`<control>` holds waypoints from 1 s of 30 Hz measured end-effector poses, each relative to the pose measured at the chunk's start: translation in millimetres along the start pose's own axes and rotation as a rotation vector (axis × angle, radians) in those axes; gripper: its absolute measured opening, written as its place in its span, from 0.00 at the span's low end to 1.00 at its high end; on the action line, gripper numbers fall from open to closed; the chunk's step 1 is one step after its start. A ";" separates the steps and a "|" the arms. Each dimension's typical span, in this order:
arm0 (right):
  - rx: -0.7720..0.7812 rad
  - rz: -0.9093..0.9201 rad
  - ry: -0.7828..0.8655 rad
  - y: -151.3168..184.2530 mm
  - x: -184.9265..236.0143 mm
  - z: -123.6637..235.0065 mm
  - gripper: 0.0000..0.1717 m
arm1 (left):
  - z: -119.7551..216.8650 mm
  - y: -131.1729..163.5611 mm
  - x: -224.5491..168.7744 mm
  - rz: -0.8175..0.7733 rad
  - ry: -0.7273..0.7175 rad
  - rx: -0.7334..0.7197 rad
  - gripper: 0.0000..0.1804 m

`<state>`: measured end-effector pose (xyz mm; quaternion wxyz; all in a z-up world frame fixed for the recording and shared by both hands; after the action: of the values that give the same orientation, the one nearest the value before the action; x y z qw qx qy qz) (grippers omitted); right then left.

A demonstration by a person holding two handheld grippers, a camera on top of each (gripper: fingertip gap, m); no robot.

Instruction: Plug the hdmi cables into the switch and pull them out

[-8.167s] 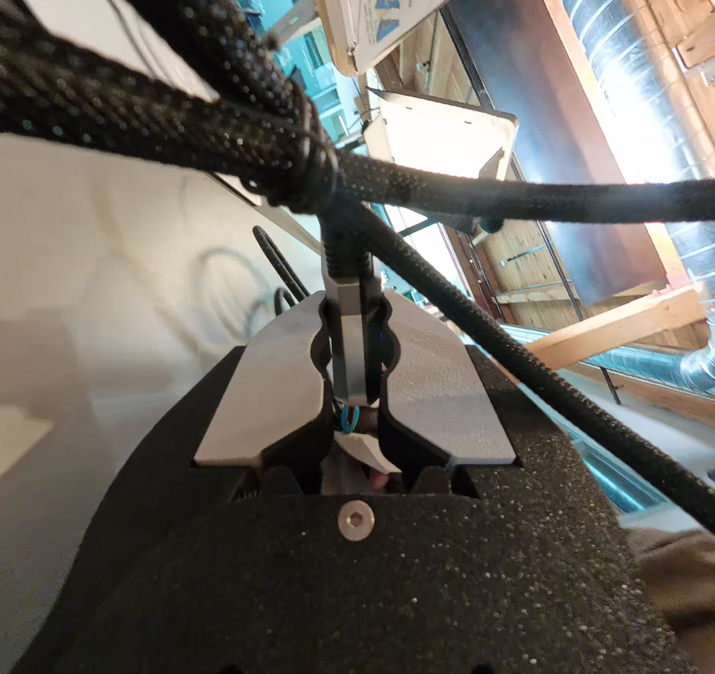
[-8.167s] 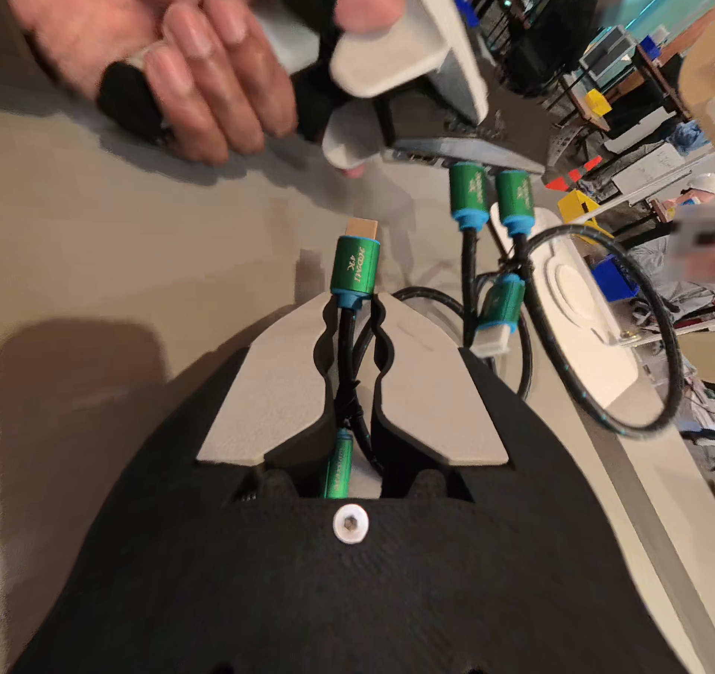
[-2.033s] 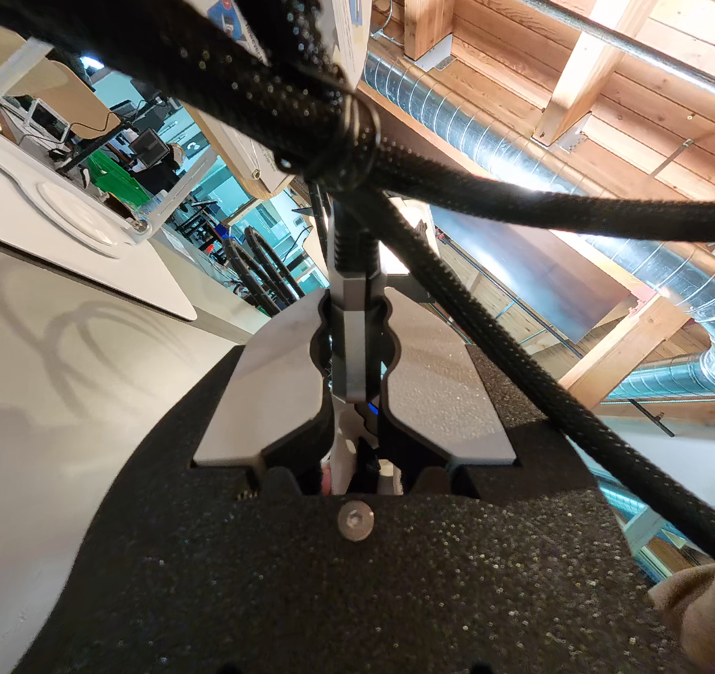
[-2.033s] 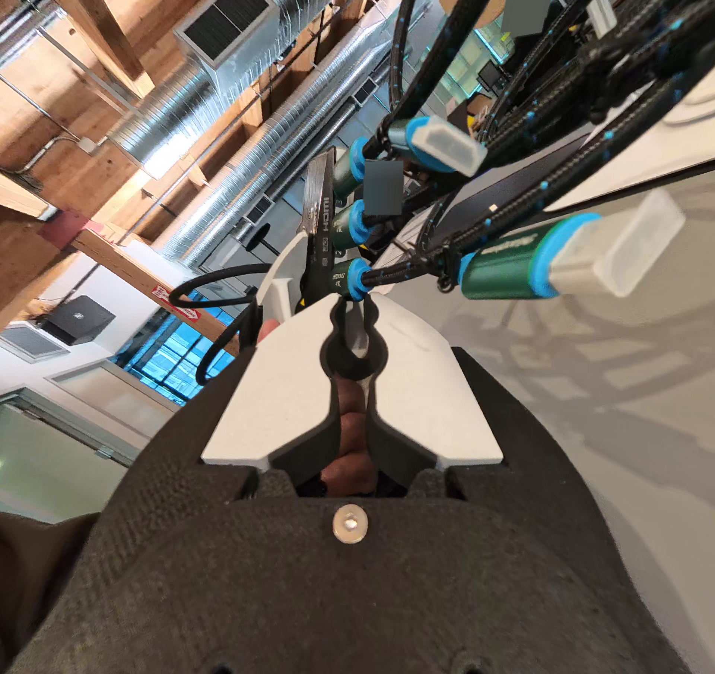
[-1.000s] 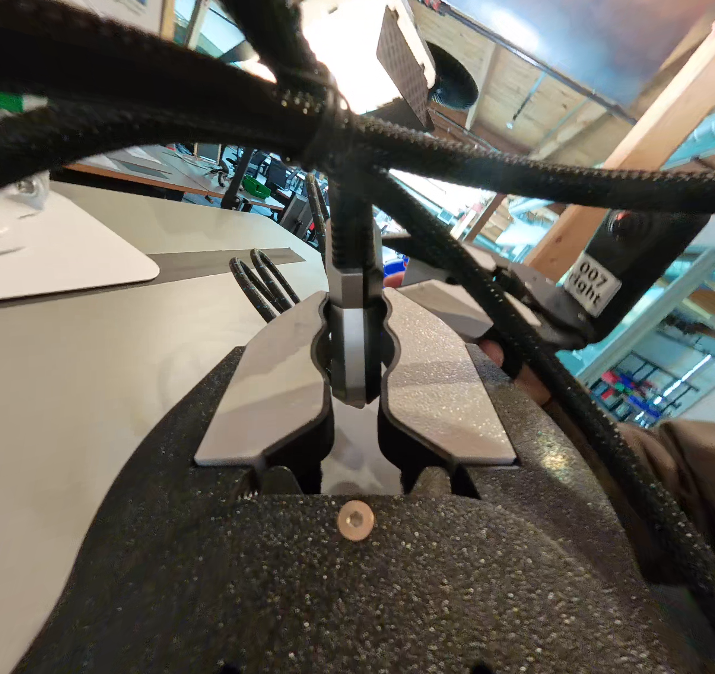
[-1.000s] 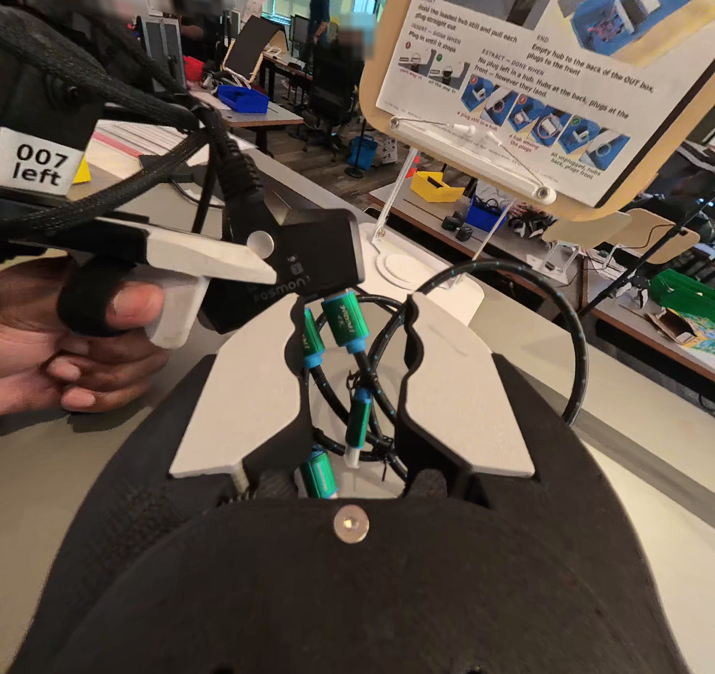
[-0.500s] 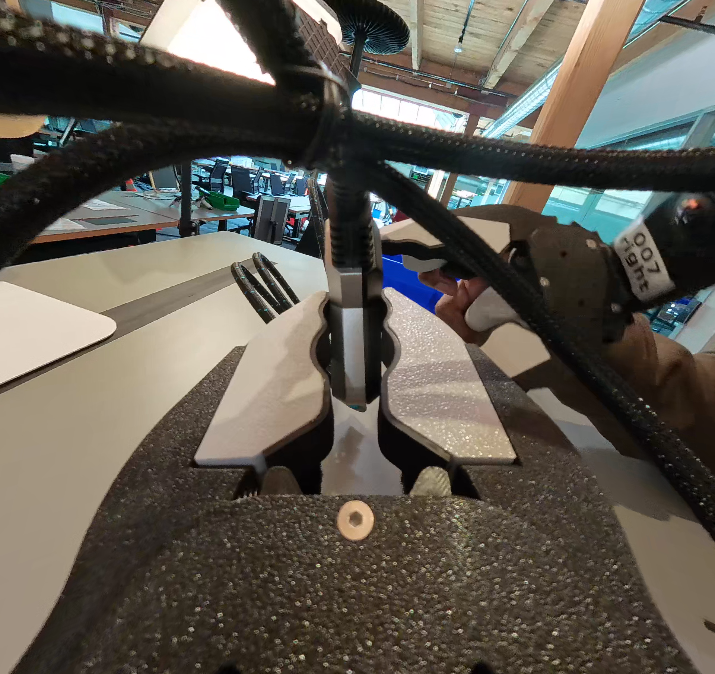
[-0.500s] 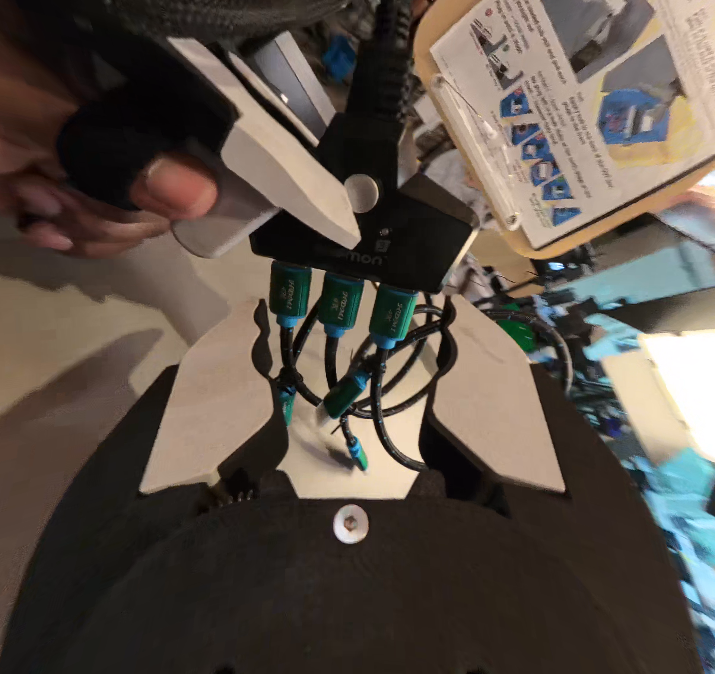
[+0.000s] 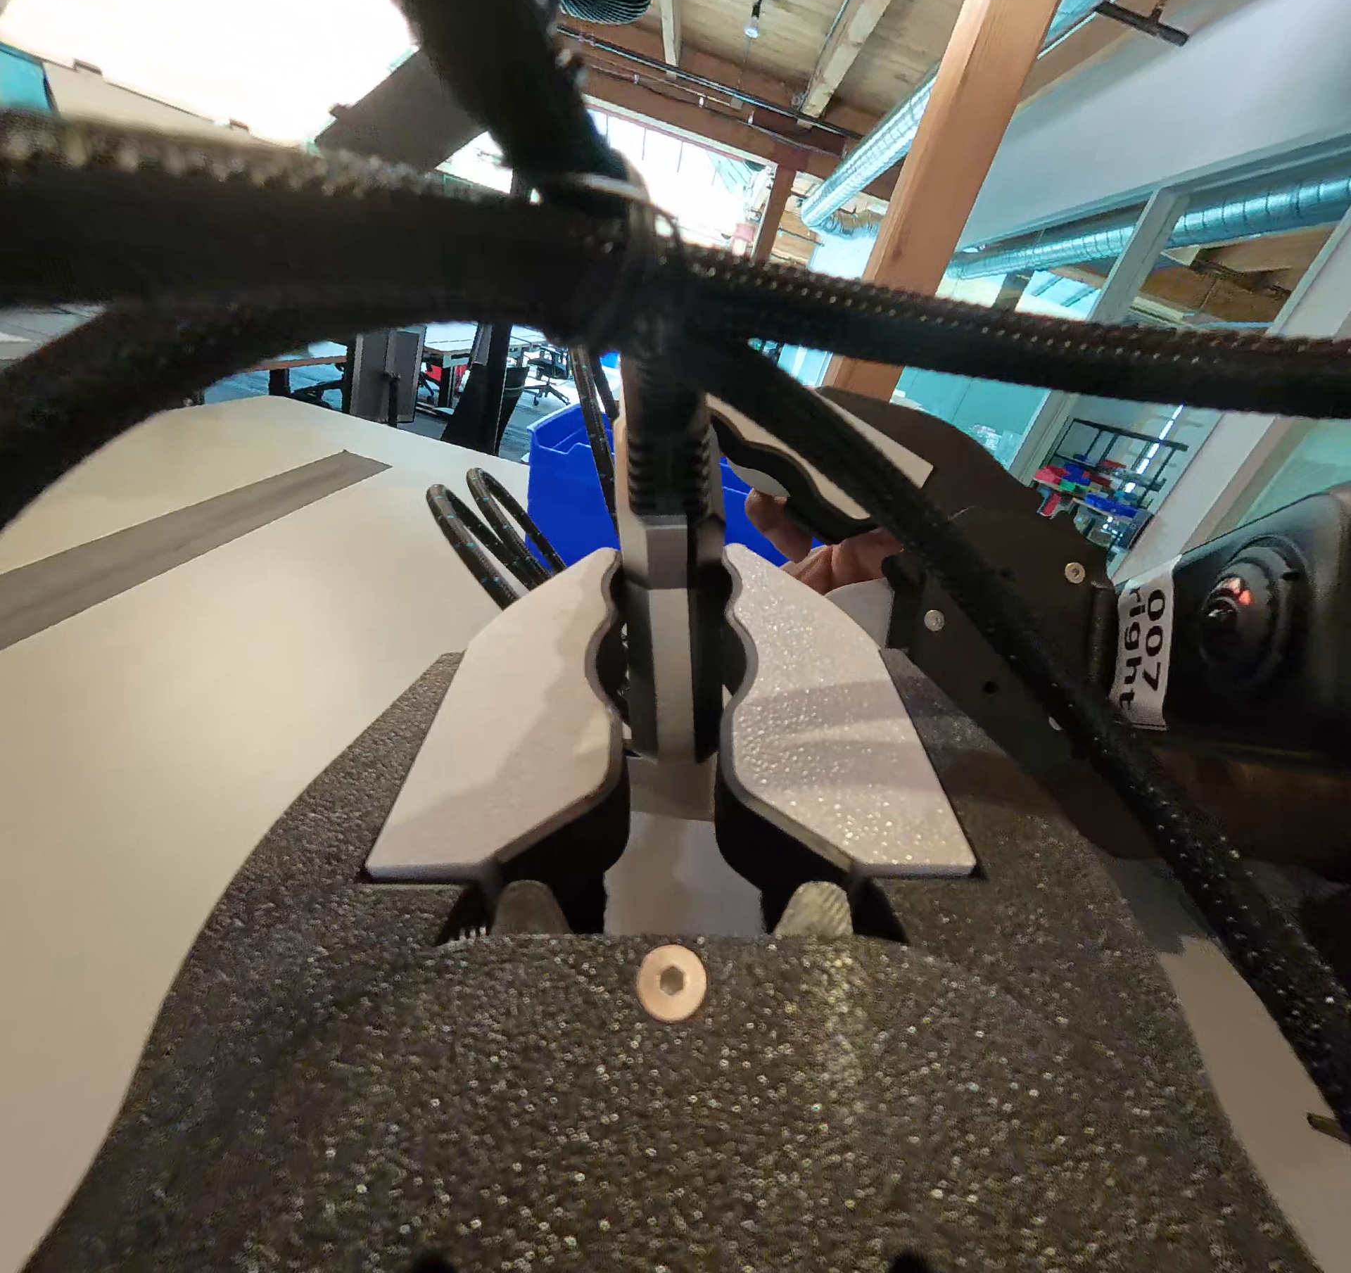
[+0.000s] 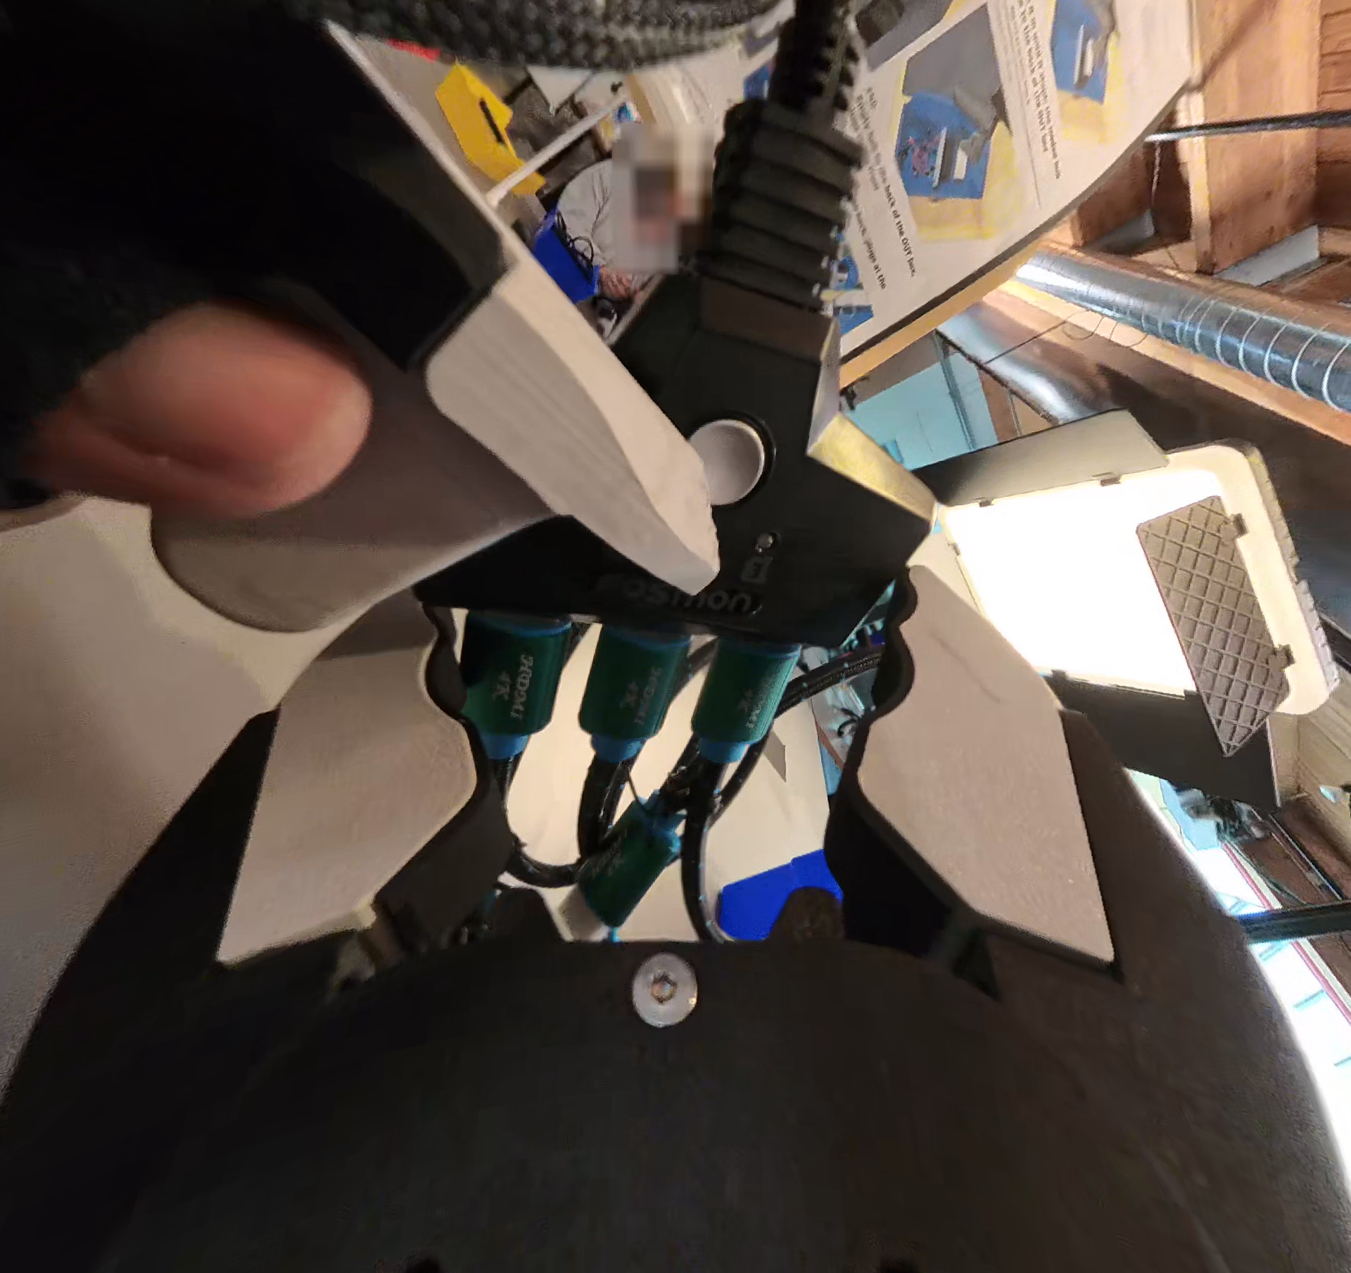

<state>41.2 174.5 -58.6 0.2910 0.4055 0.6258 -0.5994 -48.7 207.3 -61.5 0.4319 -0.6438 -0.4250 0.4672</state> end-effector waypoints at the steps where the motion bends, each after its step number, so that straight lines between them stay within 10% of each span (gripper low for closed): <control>1: -0.020 -0.005 0.010 0.9 -2.3 2.3 0.61 | -1.0 -1.5 -1.8 -0.009 0.000 -0.005 0.13; 3: -0.077 0.010 0.057 2.5 -8.8 7.9 0.49 | -2.2 -5.2 -5.8 -0.021 0.016 -0.037 0.18; 5: -0.160 0.022 0.116 3.0 -18.4 15.3 0.16 | -1.6 -9.1 -9.1 -0.030 0.045 -0.090 0.21; 14: -0.095 0.063 -0.018 14.8 -29.1 10.0 0.42 | -12.2 0.1 -2.5 -0.039 -0.004 -0.088 0.19; 23: -0.045 0.253 0.131 13.7 -1.4 2.5 0.41 | -10.4 4.3 7.1 0.056 -0.030 -0.201 0.15; 30: -0.123 0.293 0.264 10.9 1.9 2.1 0.21 | -5.5 2.4 9.6 0.079 -0.077 -0.301 0.15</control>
<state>49.3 172.2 -66.0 0.3149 0.5489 0.6281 -0.4529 -41.1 214.9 -65.0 0.2953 -0.6990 -0.4809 0.4392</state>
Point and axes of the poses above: each gripper's, where its closed fingertips meet, z back along the fingers, y out of its underside, x = y × z across the jaws, the point moved 8 cm from there along z, back along the fingers, and after that the axes turned 14 degrees about y, right-handed, at the moved point
